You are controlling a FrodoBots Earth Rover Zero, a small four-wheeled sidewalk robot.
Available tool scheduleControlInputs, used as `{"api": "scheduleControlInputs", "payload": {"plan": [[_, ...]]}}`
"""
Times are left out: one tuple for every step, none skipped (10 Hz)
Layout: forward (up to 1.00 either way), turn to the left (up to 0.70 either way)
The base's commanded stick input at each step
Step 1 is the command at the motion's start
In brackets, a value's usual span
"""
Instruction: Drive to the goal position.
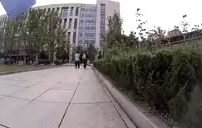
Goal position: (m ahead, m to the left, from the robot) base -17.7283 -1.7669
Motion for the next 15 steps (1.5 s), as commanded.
{"api": "scheduleControlInputs", "payload": {"plan": [[0.00, 0.00], [0.00, 0.00], [0.00, 0.00], [0.00, 0.00], [0.00, 0.22], [0.00, 0.45], [0.00, 0.45], [0.00, 0.45], [0.00, 0.45], [0.00, 0.45], [0.00, 0.45], [0.00, 0.45], [0.00, 0.45], [0.00, 0.45], [0.00, 0.45]]}}
